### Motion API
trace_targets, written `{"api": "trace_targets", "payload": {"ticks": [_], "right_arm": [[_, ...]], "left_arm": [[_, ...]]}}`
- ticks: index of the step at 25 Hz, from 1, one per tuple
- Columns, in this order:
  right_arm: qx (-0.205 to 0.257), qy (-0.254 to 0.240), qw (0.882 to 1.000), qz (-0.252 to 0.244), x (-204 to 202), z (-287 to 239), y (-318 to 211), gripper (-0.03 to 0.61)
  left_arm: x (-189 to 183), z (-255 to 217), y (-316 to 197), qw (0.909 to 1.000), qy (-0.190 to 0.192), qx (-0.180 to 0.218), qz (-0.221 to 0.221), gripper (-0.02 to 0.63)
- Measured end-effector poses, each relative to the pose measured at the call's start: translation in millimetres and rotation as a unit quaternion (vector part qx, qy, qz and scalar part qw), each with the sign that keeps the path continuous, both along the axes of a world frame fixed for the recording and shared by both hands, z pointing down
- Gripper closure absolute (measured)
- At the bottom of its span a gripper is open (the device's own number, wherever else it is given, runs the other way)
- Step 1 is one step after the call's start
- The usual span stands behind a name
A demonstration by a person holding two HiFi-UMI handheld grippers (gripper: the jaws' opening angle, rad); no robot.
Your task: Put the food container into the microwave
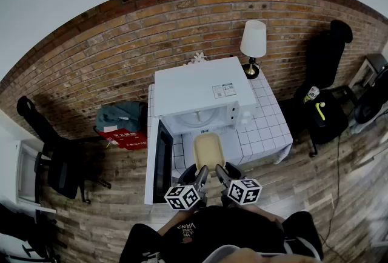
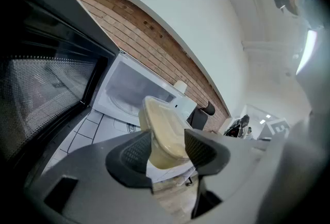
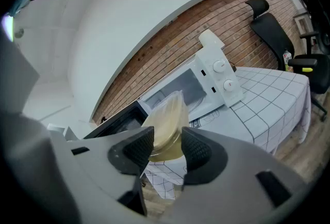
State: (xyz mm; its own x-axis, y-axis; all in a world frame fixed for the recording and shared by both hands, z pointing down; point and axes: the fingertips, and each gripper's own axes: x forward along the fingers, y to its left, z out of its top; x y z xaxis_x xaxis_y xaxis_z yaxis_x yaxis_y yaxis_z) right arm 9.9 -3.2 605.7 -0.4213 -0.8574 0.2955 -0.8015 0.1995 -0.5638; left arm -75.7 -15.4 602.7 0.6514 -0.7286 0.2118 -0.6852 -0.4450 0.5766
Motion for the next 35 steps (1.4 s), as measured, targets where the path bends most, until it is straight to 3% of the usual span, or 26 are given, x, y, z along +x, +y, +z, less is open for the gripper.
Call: {"api": "trace_targets", "payload": {"ticks": [17, 35], "right_arm": [[0.003, -0.016, 1.000, -0.021, 14, 1, -10, 0.416], [0.000, -0.009, 0.996, -0.092, 50, 4, -17, 0.416]], "left_arm": [[12, -1, -6, 0.9998, -0.006, 0.005, -0.019, 0.413], [47, 3, 0, 0.9961, 0.004, -0.001, -0.088, 0.414]]}}
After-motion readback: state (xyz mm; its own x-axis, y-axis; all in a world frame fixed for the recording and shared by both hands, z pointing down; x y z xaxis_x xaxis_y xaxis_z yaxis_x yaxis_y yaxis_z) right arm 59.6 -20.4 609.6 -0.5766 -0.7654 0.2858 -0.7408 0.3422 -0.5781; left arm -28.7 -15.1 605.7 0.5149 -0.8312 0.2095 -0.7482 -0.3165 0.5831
